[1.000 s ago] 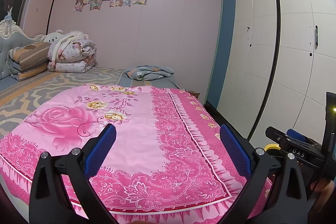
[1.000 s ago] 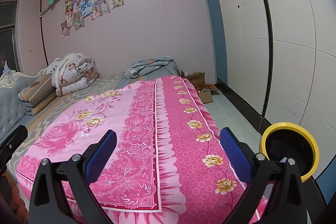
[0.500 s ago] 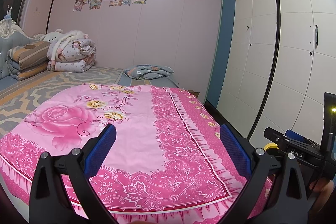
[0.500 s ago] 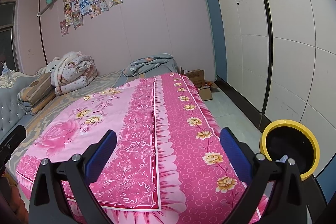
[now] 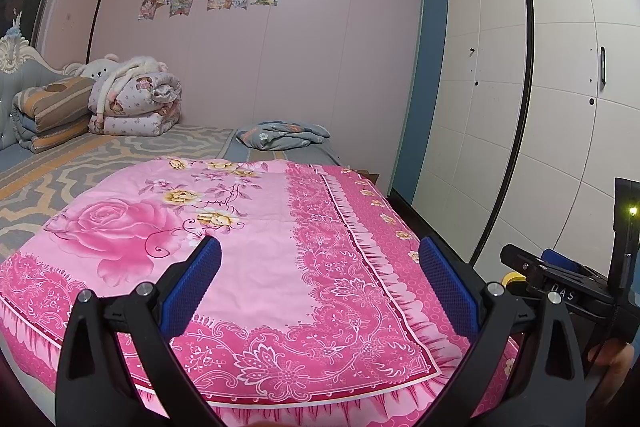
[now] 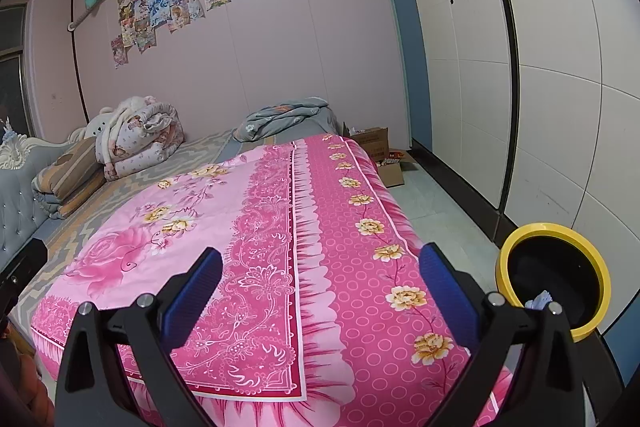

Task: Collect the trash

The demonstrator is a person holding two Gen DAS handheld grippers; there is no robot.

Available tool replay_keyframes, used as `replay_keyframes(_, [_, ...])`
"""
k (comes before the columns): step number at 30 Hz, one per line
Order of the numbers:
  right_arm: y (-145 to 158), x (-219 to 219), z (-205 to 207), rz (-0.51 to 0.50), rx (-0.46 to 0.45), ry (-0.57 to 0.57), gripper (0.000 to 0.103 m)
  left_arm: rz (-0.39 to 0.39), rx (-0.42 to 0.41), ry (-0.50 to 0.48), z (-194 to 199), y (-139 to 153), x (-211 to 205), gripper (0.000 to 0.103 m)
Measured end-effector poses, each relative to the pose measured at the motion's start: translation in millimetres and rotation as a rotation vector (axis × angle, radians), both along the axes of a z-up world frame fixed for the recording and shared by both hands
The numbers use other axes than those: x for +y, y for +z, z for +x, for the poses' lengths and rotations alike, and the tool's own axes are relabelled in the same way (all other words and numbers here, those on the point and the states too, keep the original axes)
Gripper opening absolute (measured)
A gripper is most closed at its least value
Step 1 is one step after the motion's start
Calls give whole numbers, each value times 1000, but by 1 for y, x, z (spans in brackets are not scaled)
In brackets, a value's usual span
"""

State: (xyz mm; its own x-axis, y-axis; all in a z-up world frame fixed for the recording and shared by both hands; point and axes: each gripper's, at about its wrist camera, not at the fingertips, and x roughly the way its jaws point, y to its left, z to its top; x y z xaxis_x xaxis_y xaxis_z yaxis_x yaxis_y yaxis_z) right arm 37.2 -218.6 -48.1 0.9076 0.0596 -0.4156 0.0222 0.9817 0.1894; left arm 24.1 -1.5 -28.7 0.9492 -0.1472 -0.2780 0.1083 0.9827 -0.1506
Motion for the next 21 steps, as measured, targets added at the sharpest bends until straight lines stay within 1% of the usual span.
replay_keyframes(21, [-6, 2, 5, 9, 28, -2, 95, -6, 14, -6, 7, -5, 4, 95])
